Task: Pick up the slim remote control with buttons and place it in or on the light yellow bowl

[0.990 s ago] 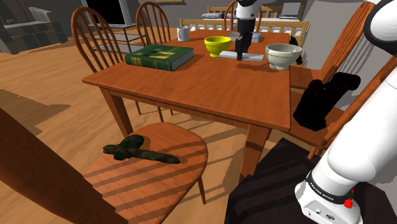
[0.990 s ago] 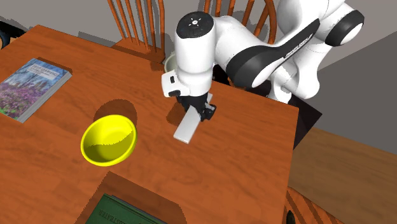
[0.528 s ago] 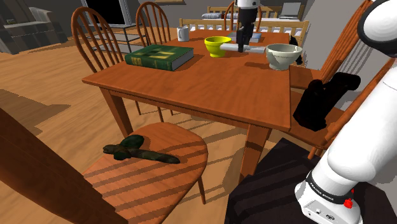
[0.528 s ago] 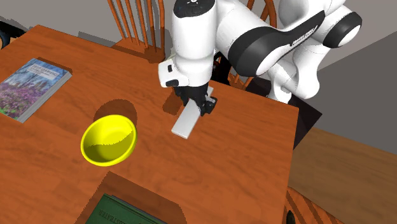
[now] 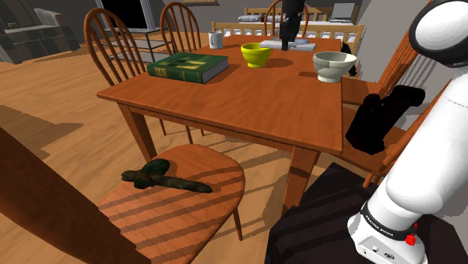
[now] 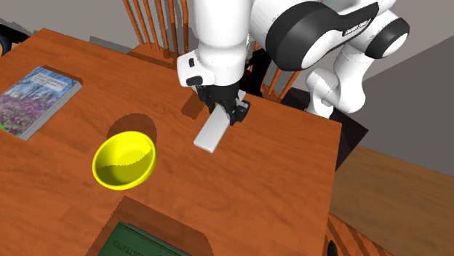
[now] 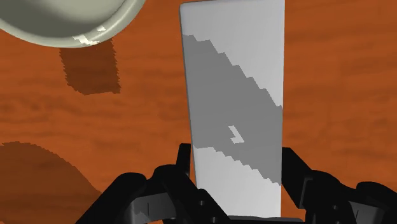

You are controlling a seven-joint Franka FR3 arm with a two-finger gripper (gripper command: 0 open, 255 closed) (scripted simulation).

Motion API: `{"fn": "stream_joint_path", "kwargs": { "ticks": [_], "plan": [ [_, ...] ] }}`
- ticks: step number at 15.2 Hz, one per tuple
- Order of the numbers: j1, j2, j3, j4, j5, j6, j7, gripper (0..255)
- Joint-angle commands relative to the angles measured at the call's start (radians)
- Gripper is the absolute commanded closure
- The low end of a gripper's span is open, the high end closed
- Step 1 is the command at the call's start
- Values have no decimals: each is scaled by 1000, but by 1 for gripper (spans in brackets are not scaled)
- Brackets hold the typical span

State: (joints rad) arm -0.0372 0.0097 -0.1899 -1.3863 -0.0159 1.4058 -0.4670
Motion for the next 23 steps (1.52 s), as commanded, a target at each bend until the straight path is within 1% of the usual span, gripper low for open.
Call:
{"fn": "stream_joint_path", "kwargs": {
  "ticks": [1,4,8,12,16,20,21,23],
  "plan": [
    [-2,17,-2,51,3,-34,-4,255],
    [-5,41,-4,119,8,-79,-8,255],
    [-48,-17,-45,47,-3,-63,-95,255],
    [-92,-56,-91,3,-13,-54,-186,255],
    [-136,-76,-141,-19,-21,-50,-282,255],
    [-183,-77,-195,-17,-23,-49,-383,255],
    [-191,-75,-205,-15,-22,-49,-401,255],
    [-189,-93,-202,-63,-29,-17,-395,255]
  ]
}}
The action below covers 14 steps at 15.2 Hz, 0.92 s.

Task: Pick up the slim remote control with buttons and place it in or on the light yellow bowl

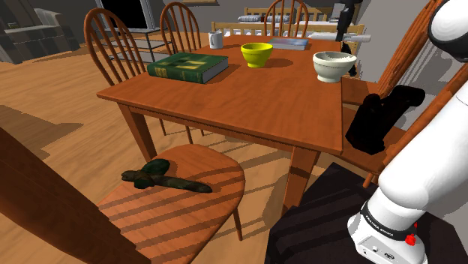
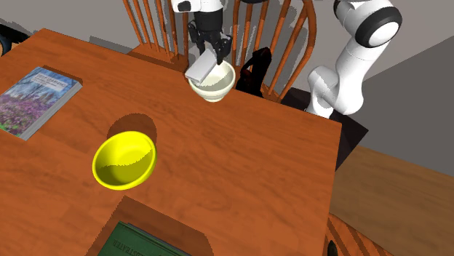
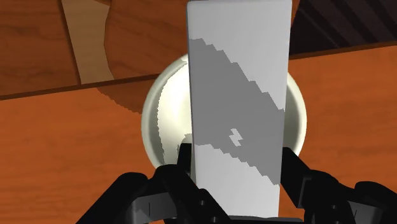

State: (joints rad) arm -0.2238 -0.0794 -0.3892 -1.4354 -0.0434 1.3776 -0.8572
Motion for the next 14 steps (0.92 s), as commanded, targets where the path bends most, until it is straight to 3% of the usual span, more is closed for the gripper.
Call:
{"fn": "stream_joint_path", "kwargs": {
  "ticks": [1,11,14],
  "plan": [
    [-1,-12,-1,-37,-4,27,-2,255],
    [1,-75,8,-251,-27,181,18,255],
    [1,-75,8,-251,-27,181,18,255]
  ]
}}
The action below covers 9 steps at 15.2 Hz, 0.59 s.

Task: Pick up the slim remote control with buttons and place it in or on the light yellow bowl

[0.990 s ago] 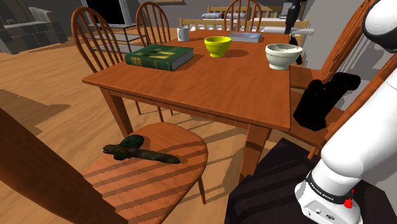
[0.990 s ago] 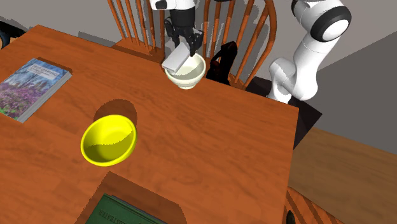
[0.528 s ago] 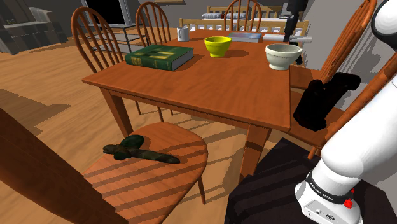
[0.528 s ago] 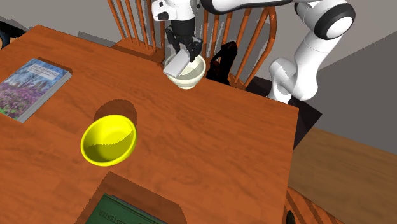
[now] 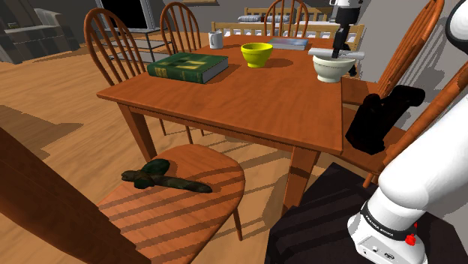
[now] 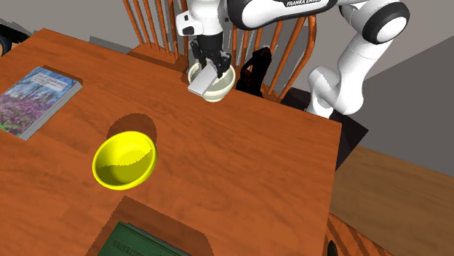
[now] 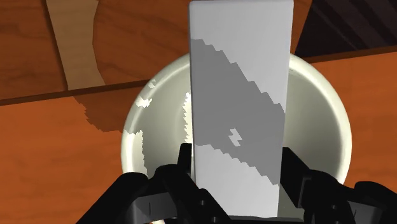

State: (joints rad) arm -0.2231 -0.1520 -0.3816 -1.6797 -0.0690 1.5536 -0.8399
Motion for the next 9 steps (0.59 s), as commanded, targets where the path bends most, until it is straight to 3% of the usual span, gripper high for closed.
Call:
{"fn": "stream_joint_path", "kwargs": {
  "ticks": [1,5,6,9],
  "plan": [
    [0,-3,0,-6,-1,5,1,255],
    [0,-2,0,-6,-1,5,1,255],
    [0,-3,0,-6,-1,5,1,0],
    [0,-2,0,-6,-1,5,1,0]
  ]
}}
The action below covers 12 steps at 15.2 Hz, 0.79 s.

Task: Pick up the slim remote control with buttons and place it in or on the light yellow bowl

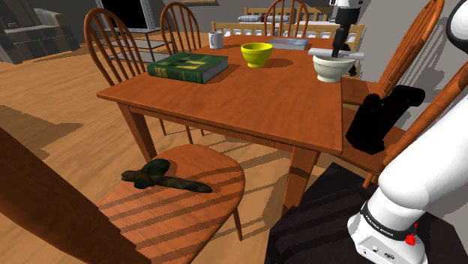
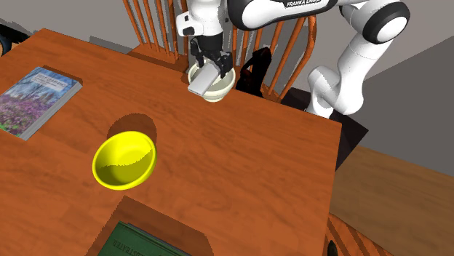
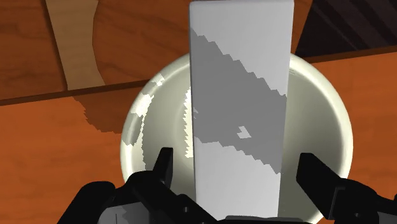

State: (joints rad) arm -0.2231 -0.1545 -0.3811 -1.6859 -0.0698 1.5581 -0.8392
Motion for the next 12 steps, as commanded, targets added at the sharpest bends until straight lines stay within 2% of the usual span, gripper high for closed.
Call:
{"fn": "stream_joint_path", "kwargs": {
  "ticks": [1,2,6,12],
  "plan": [
    [0,0,0,0,0,0,0,0],
    [0,0,0,0,0,0,0,0],
    [-1,53,-7,188,18,-138,-16,0],
    [-1,53,-7,188,18,-138,-16,0]
  ]
}}
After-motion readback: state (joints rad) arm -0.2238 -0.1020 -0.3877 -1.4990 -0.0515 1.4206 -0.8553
